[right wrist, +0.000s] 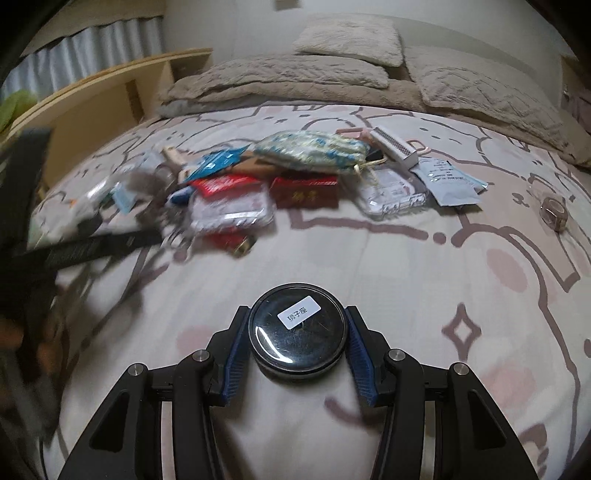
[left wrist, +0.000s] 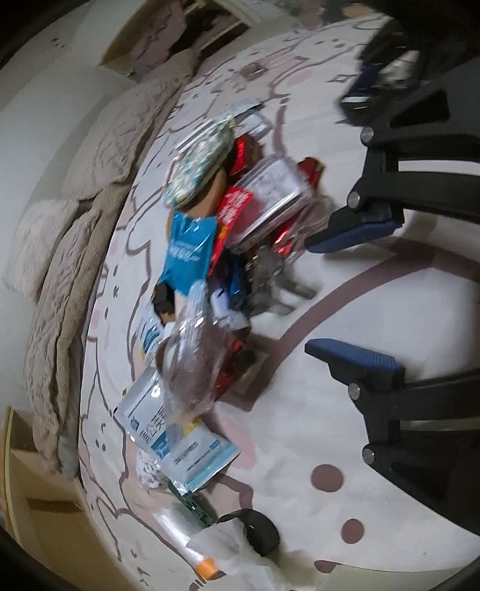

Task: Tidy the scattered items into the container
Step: 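Grasp the black round tin with the right gripper while the left gripper grasps the clear clip tool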

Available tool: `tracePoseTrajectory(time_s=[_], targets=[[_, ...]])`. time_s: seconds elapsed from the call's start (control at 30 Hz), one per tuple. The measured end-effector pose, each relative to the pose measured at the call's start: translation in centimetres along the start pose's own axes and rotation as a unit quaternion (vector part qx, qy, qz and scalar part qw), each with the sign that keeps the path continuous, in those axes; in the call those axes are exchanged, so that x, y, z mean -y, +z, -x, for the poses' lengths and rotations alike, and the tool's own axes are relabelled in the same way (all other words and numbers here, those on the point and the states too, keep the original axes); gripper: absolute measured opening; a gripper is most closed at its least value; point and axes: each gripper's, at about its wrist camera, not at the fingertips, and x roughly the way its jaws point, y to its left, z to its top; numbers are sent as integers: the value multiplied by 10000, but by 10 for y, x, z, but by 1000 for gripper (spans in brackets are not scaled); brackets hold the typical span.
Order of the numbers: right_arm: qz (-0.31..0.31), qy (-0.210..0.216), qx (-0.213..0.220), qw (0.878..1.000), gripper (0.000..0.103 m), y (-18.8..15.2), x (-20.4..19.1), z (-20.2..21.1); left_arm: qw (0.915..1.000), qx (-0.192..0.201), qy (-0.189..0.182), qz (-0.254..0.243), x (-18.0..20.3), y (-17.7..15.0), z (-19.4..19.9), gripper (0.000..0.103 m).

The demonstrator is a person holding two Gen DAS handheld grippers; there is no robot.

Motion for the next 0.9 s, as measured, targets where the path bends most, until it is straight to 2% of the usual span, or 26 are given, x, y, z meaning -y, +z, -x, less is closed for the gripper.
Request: tracePoseTrajectory(time_s=[0.1,0.2,0.37,0.5,0.63,0.7,0.77,0.8,0.9], targets=[[258,79,-118,9996,51,-11,-7,10,9999,55,72,131,-7,6,-5,49],[576,79,-165,9982,51,-21,-14,18,9997,66,-59,209,-10,11,-11,52],[910,91,-213,9956,51,-31,-21,27,9984,40,-537,146,-8,16,-16,82],[1052,81,-224,9942,51,-39,-24,33,9965,22,-812,214,-12,19,-20,83],[1156,-123,-140,9931,51,-43,-31,34,9962,19,-842,217,-11,23,-23,78],[1276,-279,-94,9914,51,-45,-37,36,9960,29,-877,174,-8,24,-23,68],[1321,-340,-75,9906,51,-48,-39,38,9960,26,-887,109,-5,25,-24,48],[1332,-354,-69,9904,51,-49,-40,39,9964,-6,-842,64,-4,23,-24,44],[1315,-339,-80,9907,51,-51,-40,41,9972,27,-750,-40,0,21,-21,44]])
